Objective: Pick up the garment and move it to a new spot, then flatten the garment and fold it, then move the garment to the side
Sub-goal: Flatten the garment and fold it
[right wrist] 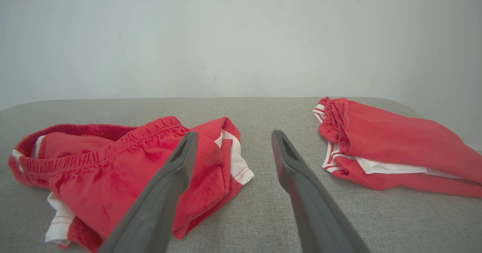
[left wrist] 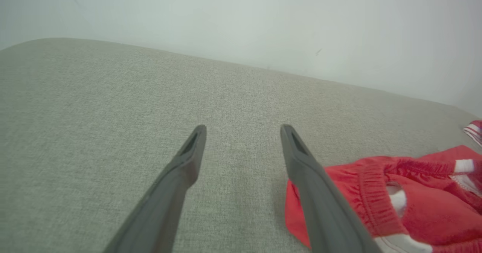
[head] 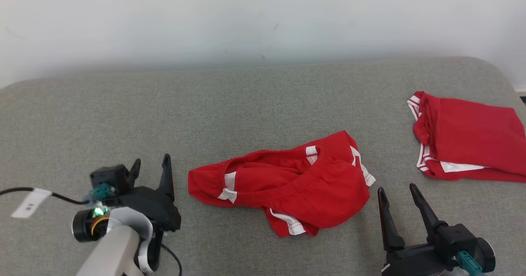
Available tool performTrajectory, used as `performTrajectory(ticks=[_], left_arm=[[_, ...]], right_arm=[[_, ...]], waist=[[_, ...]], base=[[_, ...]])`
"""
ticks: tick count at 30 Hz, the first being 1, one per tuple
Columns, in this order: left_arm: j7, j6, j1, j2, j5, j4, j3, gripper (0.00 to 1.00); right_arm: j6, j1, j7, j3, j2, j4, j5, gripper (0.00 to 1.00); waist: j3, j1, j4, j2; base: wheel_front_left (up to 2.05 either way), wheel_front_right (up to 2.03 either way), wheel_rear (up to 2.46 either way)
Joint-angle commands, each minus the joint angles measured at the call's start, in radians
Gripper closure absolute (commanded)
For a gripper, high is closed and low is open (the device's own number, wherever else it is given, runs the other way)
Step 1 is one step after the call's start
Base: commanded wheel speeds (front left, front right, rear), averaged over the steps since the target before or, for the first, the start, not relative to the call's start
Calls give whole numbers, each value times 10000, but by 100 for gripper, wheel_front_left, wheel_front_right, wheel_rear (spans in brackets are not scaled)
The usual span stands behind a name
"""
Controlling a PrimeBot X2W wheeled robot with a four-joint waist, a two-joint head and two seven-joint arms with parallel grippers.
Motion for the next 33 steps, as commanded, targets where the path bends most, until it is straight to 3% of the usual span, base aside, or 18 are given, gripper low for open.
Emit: performTrajectory(ticks=[1, 5, 9, 17, 26, 33], left_arm=[[120, -135, -162, -31, -168, -133, 75, 0], [1416, -819, -397, -244, -569, -647, -263, 0], [2966, -1079, -843, -604, -755, -1204, -809, 0], [5267, -721, -1768, -1172, -1162, -1198, -1540, 0], [5895, 119, -2169, -1205, -1050, -475, -1694, 0], [6221, 392, -2308, -1242, -1061, -217, -1833, 0]], right_arm=[[-26, 120, -8, -7, -6, 11, 35, 0], [-26, 164, -8, -45, -3, 39, -7, 0], [-26, 94, -8, -29, -5, -4, -76, 0], [-26, -174, -5, 305, -5, 36, 125, 0], [-26, -100, -5, 149, -2, -19, 360, 0], [-26, -110, -5, 78, 2, -146, 476, 0]], waist=[[-50, 0, 7, -1], [-107, 0, -100, -1], [-76, 0, -410, -1], [245, 0, -1759, -1], [721, 0, -3362, -1], [842, 0, -3537, -1]], base=[[0, 0, 0], [0, 0, 0], [0, 0, 0], [0, 0, 0], [0, 0, 0], [0, 0, 0]])
